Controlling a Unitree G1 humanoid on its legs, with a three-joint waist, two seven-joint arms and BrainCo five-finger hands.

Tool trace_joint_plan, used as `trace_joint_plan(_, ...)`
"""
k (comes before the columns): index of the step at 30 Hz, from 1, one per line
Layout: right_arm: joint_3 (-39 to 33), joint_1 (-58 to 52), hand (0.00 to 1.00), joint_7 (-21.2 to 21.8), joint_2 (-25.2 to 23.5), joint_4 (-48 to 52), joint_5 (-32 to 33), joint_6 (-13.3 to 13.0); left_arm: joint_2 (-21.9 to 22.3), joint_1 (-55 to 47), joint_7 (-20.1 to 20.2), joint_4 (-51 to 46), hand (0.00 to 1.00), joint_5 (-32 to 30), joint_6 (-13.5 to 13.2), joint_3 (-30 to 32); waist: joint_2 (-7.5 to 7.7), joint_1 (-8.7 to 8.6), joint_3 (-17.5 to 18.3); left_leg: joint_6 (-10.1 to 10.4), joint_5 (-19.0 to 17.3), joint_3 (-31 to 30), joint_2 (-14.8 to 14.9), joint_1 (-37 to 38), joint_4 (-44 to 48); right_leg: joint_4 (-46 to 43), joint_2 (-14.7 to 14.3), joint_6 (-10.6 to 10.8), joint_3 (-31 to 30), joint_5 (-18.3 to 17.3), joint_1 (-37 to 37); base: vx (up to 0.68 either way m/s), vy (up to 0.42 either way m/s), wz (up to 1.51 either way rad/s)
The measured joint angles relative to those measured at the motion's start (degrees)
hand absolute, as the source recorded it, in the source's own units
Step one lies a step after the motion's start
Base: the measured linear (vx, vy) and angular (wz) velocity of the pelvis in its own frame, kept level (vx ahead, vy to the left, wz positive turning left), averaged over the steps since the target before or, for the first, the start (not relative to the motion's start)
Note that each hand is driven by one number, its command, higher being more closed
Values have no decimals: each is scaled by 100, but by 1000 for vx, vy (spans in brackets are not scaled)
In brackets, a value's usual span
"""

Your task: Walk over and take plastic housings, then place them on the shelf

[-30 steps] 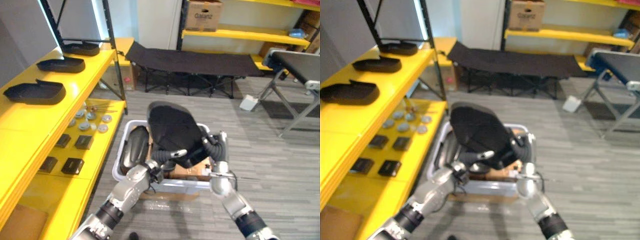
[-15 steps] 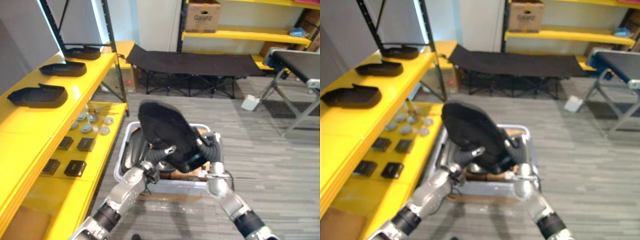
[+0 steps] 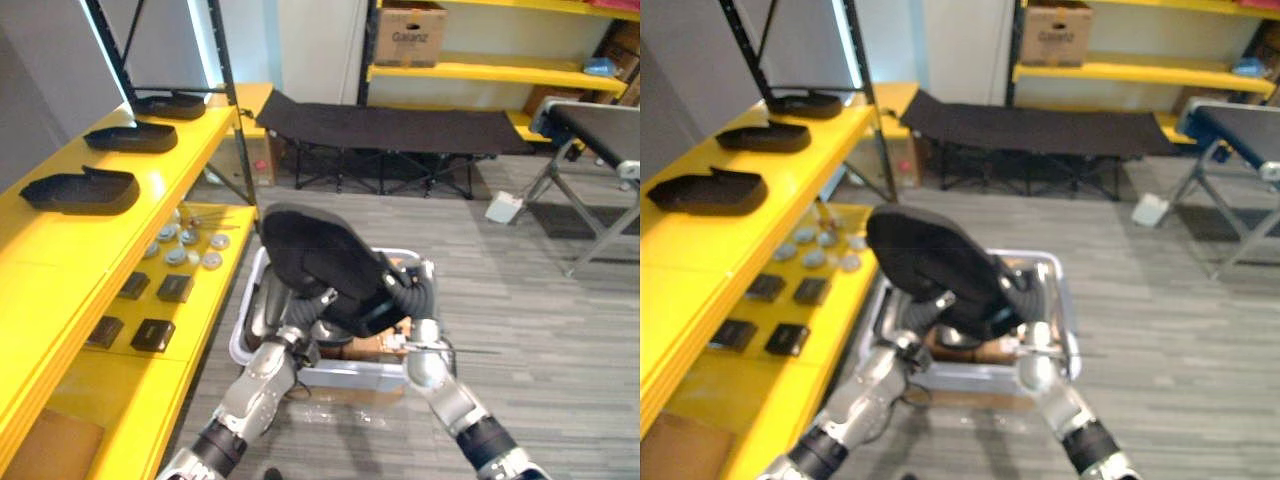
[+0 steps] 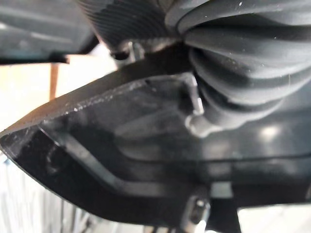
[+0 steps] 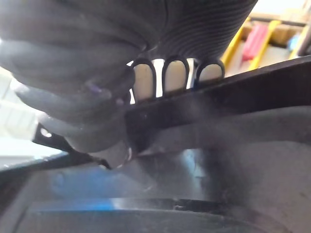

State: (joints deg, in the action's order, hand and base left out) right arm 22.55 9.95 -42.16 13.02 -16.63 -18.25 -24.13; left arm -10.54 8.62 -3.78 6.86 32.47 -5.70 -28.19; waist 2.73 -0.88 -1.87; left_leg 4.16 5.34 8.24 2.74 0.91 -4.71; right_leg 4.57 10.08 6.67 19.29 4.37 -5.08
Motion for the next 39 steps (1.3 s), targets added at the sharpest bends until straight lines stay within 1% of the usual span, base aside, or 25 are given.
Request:
trace_joint_plan(2, -15, -75, 0, 335, -33, 163, 247, -65, 7, -171, 5, -333, 100, -391, 76, 293, -1, 2, -1, 1, 0, 6, 2, 8, 0, -2, -19, -9, 3, -6, 3, 0, 0, 0)
trace_joint_plan(3, -23, -111, 0, 436, -41, 260, 319, -75, 16, -240, 5, -446, 100, -439, 84, 371, -3, 2, -2, 1, 0, 12, -1, 14, 0, -2, -26, -11, 1, -7, 3, 0, 0, 0)
trace_joint_plan(6, -176, -334, 0, 1228, -81, 856, 842, -115, 49, -477, 53, -867, 100, -740, 92, 892, -9, 3, -6, 1, -1, 19, -23, 24, 0, -2, -27, -19, 0, -14, 2, 0, 0, 0)
trace_joint_plan(7, -204, -383, 0, 1401, -79, 957, 913, -117, 59, -487, 52, -910, 100, -829, 92, 1002, -9, 4, -6, 1, -1, 22, -28, 27, 0, -2, -25, -25, 0, -19, 1, 0, 0, 0)
trace_joint_plan(8, -212, -516, 0, 1840, -81, 1203, 1193, -158, 105, -503, 52, -997, 100, -1063, 92, 1265, -9, 4, -6, 1, -1, 30, -36, 35, -1, -4, -22, -43, -4, -33, 0, 0, 0, 0)
trace_joint_plan(9, -213, -568, 0, 2001, -78, 1312, 1279, -181, 121, -526, 52, -1049, 100, -1141, 91, 1377, -9, 4, -6, 1, -2, 33, -38, 40, -1, -10, -21, -49, -7, -38, 1, 0, 0, -3)
trace_joint_plan(10, -238, -673, 0, 2354, -69, 1585, 1612, -207, 126, -571, 50, -1120, 100, -1398, 90, 1531, -10, 5, -7, 2, -3, 37, -40, 56, -1, -29, -21, -59, -13, -49, -1, 0, 0, -3)
trace_joint_plan(11, -266, -707, 0, 2529, -66, 1711, 1808, -212, 121, -602, 54, -1138, 100, -1536, 90, 1619, -10, 5, -7, 2, -4, 45, -40, 68, -1, -39, -21, -66, -20, -56, -3, 0, 0, -5)
trace_joint_plan(12, -389, -747, 0, 2860, -64, 1947, 2171, -216, 64, -669, 56, -1139, 100, -1763, 102, 1701, -13, 4, -9, 5, -11, 57, -40, 89, -2, -65, -19, -68, -34, -83, -4, 0, 0, -5)
trace_joint_plan(15, -1023, -771, 0, 3617, -18, 2445, 3096, -218, -73, -882, 203, -1125, 100, -2468, 329, 1892, -26, -14, -17, 7, -14, 72, -32, 105, -3, -85, -15, -76, -40, -134, 17, -24, 3, -3)
trace_joint_plan(16, -1140, -796, 0, 3707, -2, 2506, 3175, -219, -99, -910, 229, -1109, 100, -2573, 370, 1929, -28, -14, -19, 7, -14, 76, -31, 105, -3, -84, -15, -75, -40, -140, 18, -36, 5, -3)
trace_joint_plan(17, -1326, -869, 0, 3865, 31, 2594, 3335, -218, -160, -965, 261, -1102, 100, -2686, 488, 2022, -33, -14, -22, 8, -14, 101, -29, 105, -6, -82, -15, -74, -41, -142, 22, 0, 0, 0)
trace_joint_plan(19, -1501, -1011, 0, 4028, 53, 2683, 3404, -211, -263, -1037, 280, -1065, 100, -2738, 603, 2210, -45, -15, -29, 12, -17, 152, -20, 104, -22, -82, -15, -79, -57, -139, 47, -10, 6, -9)
trace_joint_plan(22, -1669, -1261, 0, 4233, 49, 2754, 3700, -161, -272, -1129, 260, -954, 100, -3071, 750, 2570, -58, -25, -37, 21, -26, 172, -14, 100, -21, -83, -16, -86, -68, -133, 71, 4, 2, -6)
trace_joint_plan(24, -1798, -1373, 0, 4277, 27, 2753, 3958, 6, -270, -1203, 258, -931, 100, -3134, 755, 2707, -59, -26, -37, 27, -35, 175, -13, 97, -19, -83, -18, -86, -72, -132, 77, 0, 0, 0)
trace_joint_plan(26, -2047, -1568, 0, 4304, -86, 2738, 4002, 192, -271, -1358, 244, -931, 100, -3348, 755, 2858, -71, -25, -37, 27, -47, 178, -14, 90, -15, -88, -20, -81, -80, -127, 78, 0, 0, 0)
trace_joint_plan(27, -2108, -1626, 0, 4304, -112, 2717, 4001, 217, -270, -1395, 244, -931, 100, -3366, 755, 2889, -74, -25, -38, 26, -50, 178, -14, 90, -10, -89, -20, -80, -81, -126, 78, 0, 0, 0)
trace_joint_plan(29, -2363, -1801, 0, 4215, -214, 2433, 4004, 464, -267, -1604, 246, -968, 100, -3367, 728, 3074, -99, -32, -54, 23, -58, 178, -14, 85, -4, -88, -21, -66, -82, -117, 80, 0, 0, 0)
trace_joint_plan(30, -2408, -1830, 0, 4186, -220, 2295, 3995, 512, -265, -1652, 245, -1010, 100, -3370, 728, 3104, -104, -29, -58, 22, -59, 176, -16, 81, -4, -87, -19, -67, -82, -118, 83, 0, 0, 0)
trace_joint_plan(31, -2495, -1874, 0, 4102, -230, 2017, 3988, 664, -258, -1785, 251, -1162, 100, -3409, 700, 3176, -115, -25, -64, 22, -61, 174, -17, 68, -4, -82, -18, -72, -80, -121, 91, -6, 9, 3)
trace_joint_plan(32, -2564, -1916, 0, 4077, -243, 1757, 3988, 726, -257, -1903, 252, -1358, 100, -3401, 699, 3214, -136, -16, -76, 21, -62, 162, -20, 50, -5, -78, -16, -72, -67, -122, 96, -8, 8, 4)
trace_joint_plan(35, -2599, -2023, 0, 4121, -266, 1587, 3993, 771, -239, -2138, 252, -1725, 100, -3353, 667, 3243, -202, 10, -55, 20, -61, 122, -33, 2, -23, -43, -11, -67, -19, -118, 98, -9, 7, 8)
trace_joint_plan(37, -2577, -2023, 0, 4248, -328, 1586, 3996, 770, -186, -2329, 248, -1927, 100, -3284, 552, 3337, -254, 26, -23, 20, -61, 60, -38, -14, -23, -17, -13, -66, 48, -118, 67, 2, -1, 16)
trace_joint_plan(38, -2560, -2022, 0, 4336, -395, 1585, 3996, 770, -42, -2399, 219, -2048, 100, -3276, 460, 3478, -265, 62, -26, 21, -60, -12, -42, -17, -21, -5, -16, -63, 127, -124, 14, 4, -3, 22)
trace_joint_plan(39, -2507, -2019, 0, 4359, -409, 1585, 3995, 770, 12, -2426, 196, -2108, 100, -3275, 452, 3531, -265, 108, -25, 21, -60, -27, -41, -15, -21, -4, -17, -61, 143, -129, 3, 5, -3, 22)
